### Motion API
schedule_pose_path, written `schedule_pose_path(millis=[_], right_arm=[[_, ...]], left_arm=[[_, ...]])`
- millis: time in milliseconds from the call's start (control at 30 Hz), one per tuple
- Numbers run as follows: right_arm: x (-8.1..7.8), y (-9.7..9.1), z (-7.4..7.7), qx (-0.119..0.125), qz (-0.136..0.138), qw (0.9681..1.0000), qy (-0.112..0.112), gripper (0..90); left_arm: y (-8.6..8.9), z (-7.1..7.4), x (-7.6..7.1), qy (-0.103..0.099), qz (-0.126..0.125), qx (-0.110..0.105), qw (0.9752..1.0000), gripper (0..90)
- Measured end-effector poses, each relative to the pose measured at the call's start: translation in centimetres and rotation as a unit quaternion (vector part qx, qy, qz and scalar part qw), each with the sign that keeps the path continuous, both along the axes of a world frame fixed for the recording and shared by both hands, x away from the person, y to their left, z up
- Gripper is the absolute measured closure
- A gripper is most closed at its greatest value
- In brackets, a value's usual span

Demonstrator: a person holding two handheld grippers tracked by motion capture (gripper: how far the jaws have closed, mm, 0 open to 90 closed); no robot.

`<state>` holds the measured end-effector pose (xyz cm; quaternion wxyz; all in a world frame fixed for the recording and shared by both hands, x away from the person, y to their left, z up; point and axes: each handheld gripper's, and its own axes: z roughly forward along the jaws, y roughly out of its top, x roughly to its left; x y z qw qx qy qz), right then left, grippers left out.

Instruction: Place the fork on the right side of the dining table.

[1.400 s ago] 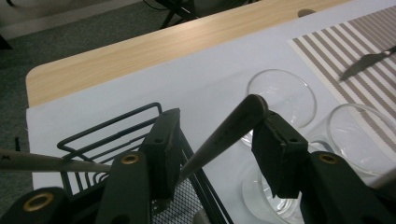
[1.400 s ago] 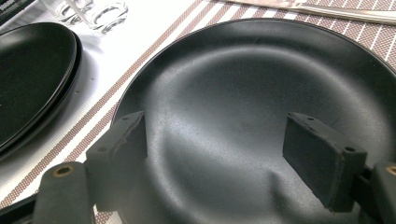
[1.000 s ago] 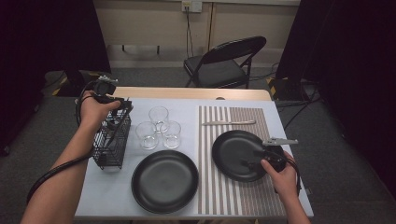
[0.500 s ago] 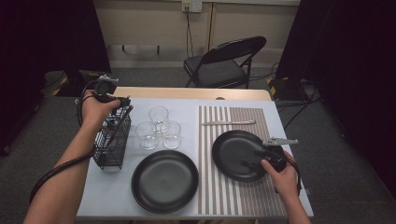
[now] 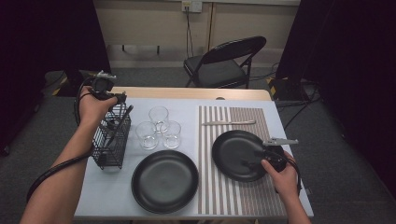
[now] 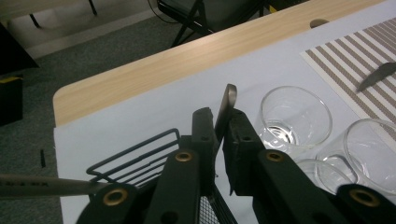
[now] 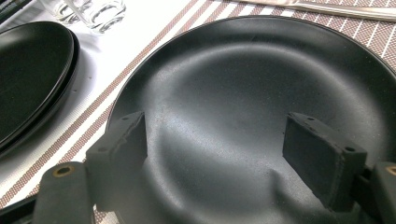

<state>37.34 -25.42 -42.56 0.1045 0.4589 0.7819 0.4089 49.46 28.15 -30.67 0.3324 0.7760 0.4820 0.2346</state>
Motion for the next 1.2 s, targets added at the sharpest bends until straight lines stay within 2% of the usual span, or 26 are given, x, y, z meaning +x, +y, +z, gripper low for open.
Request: schedule_pose_path(millis=[100,167,300,333,433,567,933,1200], right_arm=[[0.0,-0.1,0.1,0.001,-0.002,1.0000,-0.001,21.3],[0.0,-0.1,0.1,0.002,-0.002,1.0000,-0.001,21.3],[0.0,-0.2,0.0,0.003,-0.003,1.0000,0.000,21.3],[0.0,-0.2,0.0,0.003,-0.003,1.0000,0.000,21.3],[0.0,-0.3,0.0,0.005,-0.005,1.0000,0.000,21.3],[0.0,-0.3,0.1,0.006,-0.005,1.0000,-0.002,21.3],[-0.1,-0.1,0.2,0.007,-0.003,1.0000,-0.003,21.3],[-0.2,-0.2,0.4,0.008,-0.002,1.0000,-0.005,21.3]], left_arm=[[-0.1,0.4,0.1,-0.002,0.004,0.013,0.9999,86.8],[-0.1,0.5,0.2,-0.001,0.007,0.009,0.9999,86.9],[-0.2,1.1,0.4,-0.007,0.012,0.025,0.9996,87.0],[-0.3,1.4,0.4,-0.010,0.010,0.033,0.9994,87.0],[-0.5,2.3,0.3,-0.016,0.006,0.035,0.9993,87.1],[-0.7,3.4,0.1,-0.021,0.001,0.022,0.9995,87.1],[-0.6,6.1,-0.7,-0.027,-0.008,0.014,0.9995,87.1],[-0.4,8.6,-1.4,-0.041,-0.010,0.004,0.9991,87.1]])
